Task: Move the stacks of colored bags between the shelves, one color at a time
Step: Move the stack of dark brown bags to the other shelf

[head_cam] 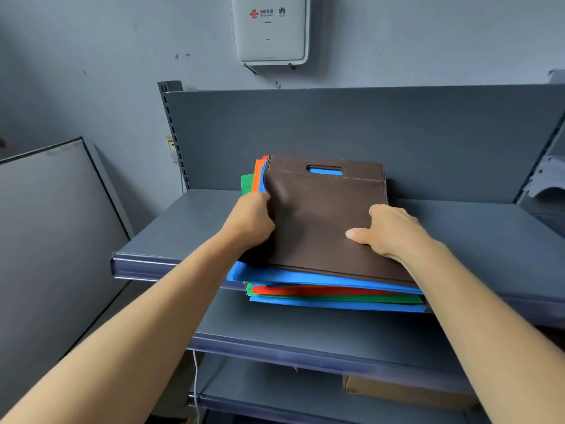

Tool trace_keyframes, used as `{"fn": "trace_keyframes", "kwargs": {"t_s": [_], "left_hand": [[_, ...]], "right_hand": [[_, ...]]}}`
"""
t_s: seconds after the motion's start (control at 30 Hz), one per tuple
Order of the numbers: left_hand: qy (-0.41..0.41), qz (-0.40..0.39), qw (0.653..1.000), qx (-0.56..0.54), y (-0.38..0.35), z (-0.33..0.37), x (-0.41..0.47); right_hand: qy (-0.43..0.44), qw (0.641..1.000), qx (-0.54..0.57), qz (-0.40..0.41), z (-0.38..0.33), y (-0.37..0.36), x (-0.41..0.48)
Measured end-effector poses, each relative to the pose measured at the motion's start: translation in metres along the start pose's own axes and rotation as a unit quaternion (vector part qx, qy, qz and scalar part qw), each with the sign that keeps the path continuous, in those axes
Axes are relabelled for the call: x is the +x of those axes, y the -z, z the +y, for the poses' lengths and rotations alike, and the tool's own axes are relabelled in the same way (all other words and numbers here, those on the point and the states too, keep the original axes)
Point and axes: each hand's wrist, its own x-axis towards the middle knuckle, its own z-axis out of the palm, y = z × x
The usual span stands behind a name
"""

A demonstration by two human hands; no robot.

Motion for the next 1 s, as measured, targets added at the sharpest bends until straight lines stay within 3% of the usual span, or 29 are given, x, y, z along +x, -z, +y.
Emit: {"fn": "trace_keyframes", "kwargs": {"t_s": [0.17,0.37,0.73,0.9,1.0], "left_hand": [[-0.105,0.001,0.991,0.079,-0.005,0.004,-0.003],[-0.155,-0.008,0.983,0.098,-0.015,0.005,-0.001],[0.006,0.078,0.997,-0.015,0.022,-0.020,-0.004],[0.067,0.037,0.995,-0.061,0.024,-0.048,-0.003],[0.065,0.007,0.995,-0.069,0.021,-0.056,0.002]], "right_hand": [[-0.010,1.000,-0.005,0.009,-0.006,-0.001,0.000],[-0.023,0.999,-0.017,0.018,-0.012,-0.003,0.001],[0.002,0.999,-0.017,0.028,-0.034,-0.008,0.012],[0.047,0.997,0.060,0.006,-0.055,-0.016,0.020],[0.016,0.982,0.190,0.017,-0.054,-0.017,0.028]]}}
